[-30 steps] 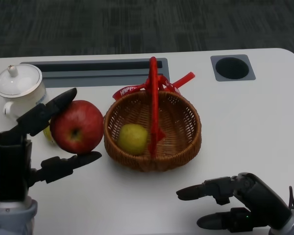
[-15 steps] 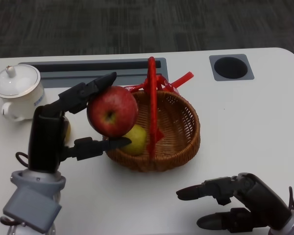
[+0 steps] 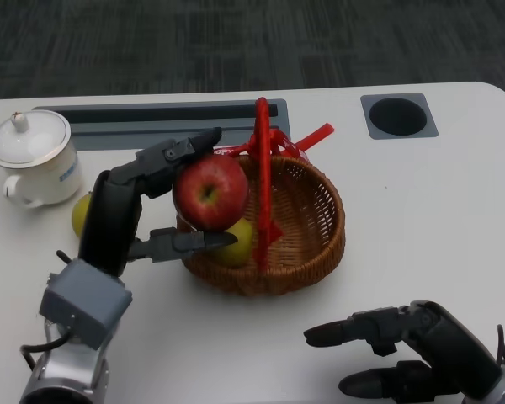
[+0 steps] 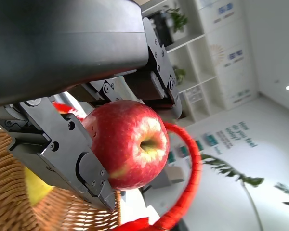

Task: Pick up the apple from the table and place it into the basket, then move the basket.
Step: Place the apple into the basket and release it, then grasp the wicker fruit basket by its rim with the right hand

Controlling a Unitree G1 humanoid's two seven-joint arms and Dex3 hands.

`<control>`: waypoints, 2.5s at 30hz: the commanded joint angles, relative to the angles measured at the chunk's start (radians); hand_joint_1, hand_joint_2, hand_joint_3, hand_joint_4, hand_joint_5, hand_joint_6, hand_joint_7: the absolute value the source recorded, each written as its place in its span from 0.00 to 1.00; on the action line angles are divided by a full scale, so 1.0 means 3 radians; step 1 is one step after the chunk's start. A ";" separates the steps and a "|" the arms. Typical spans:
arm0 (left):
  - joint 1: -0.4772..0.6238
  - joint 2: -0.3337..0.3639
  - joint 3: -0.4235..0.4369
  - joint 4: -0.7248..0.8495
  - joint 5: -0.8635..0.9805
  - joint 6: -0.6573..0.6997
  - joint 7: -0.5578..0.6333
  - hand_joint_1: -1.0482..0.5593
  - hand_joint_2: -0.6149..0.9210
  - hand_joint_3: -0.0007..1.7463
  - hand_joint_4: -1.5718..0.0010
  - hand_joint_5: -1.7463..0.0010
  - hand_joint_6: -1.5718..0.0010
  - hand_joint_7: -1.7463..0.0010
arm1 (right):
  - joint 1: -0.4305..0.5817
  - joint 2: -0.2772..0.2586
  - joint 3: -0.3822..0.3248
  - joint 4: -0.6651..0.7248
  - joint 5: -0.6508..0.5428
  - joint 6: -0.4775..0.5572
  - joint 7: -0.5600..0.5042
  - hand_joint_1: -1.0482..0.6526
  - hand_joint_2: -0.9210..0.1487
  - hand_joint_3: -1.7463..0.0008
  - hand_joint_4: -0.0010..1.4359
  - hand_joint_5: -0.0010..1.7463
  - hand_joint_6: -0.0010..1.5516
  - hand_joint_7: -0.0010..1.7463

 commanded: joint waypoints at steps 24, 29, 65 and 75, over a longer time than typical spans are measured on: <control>-0.0067 0.0233 -0.0008 -0.0099 -0.0596 -0.0116 -0.1392 0.07 0.95 0.00 0.96 0.99 0.91 0.99 | -0.0486 -0.0162 -0.0211 0.0131 0.0020 -0.0166 -0.0244 0.33 0.00 0.99 0.68 0.00 0.56 0.00; 0.0256 0.0320 -0.0026 -0.0500 -0.0561 -0.0125 -0.1374 0.10 0.95 0.00 0.93 0.98 0.89 0.99 | -0.0637 -0.0206 -0.0231 0.0180 0.0012 -0.0269 -0.0261 0.34 0.00 0.99 0.68 0.00 0.55 0.00; 0.1227 0.0599 0.0106 -0.1347 -0.0598 -0.0053 -0.1180 0.22 0.90 0.00 0.51 0.98 0.56 0.99 | -0.1714 -0.0536 0.0348 0.0828 -0.2216 0.0233 -0.1950 0.25 0.08 1.00 0.47 0.01 0.37 0.01; 0.1242 0.0562 0.0121 -0.1341 -0.0563 -0.0064 -0.1131 0.22 0.90 0.00 0.51 0.99 0.56 1.00 | -0.1763 -0.0554 0.0632 0.1047 -0.2417 0.0488 -0.2224 0.26 0.08 0.99 0.49 0.01 0.38 0.00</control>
